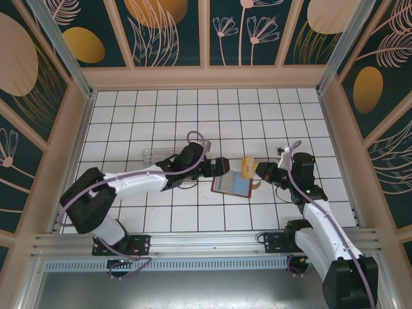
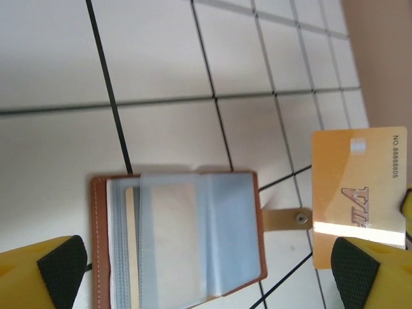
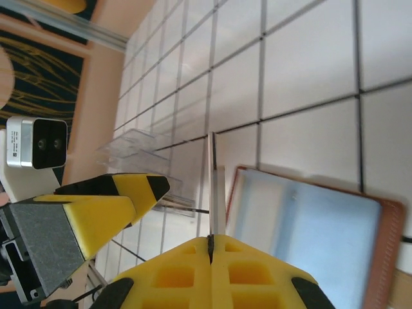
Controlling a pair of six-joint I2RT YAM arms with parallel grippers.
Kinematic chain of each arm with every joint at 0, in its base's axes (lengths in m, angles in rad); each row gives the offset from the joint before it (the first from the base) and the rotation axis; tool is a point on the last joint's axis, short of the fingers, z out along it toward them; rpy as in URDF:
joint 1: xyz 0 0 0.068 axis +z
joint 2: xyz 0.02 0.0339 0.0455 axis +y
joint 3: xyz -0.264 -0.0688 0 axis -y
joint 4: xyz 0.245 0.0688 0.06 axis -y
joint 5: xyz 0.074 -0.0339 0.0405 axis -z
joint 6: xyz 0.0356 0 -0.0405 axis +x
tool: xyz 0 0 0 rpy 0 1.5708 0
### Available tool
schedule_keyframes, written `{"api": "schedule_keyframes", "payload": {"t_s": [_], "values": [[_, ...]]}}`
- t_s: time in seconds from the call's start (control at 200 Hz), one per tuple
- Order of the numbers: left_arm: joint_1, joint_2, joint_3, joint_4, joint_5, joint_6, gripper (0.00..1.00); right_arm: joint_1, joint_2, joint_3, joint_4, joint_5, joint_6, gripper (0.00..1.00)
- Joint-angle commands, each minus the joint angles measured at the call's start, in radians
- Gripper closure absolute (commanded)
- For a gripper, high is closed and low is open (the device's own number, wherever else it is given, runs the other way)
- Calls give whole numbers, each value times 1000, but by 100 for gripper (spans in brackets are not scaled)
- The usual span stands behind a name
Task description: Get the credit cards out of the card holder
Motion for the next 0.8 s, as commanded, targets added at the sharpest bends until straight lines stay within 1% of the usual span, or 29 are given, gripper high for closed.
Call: {"api": "schedule_keyframes", "payload": {"t_s": [0.0,0.075,0.165,0.295,0.325,0.395,0.485,0.571,0.686,0.791], "values": [[13,-134,-13,-48,-199,40,1,58,31,102,-13,9,-87,100],[41,-212,-6,-121,-273,51,1,132,82,165,-33,68,-124,100],[74,-299,9,-211,-364,74,1,246,160,241,-51,152,-170,100],[90,-450,7,-293,-526,108,1,394,263,359,-58,274,-239,100],[93,-487,6,-315,-573,108,1,409,285,382,-53,291,-265,100],[98,-562,13,-378,-674,106,1,482,325,429,-40,321,-332,100],[100,-657,9,-436,-771,110,1,574,385,499,-48,388,-479,100],[101,-740,-14,-453,-809,125,1,645,460,582,-91,427,-619,100],[100,-825,-48,-467,-827,145,1,686,580,712,-182,412,-782,100],[100,-874,-70,-481,-827,157,1,734,694,831,-276,456,-913,100]]}}
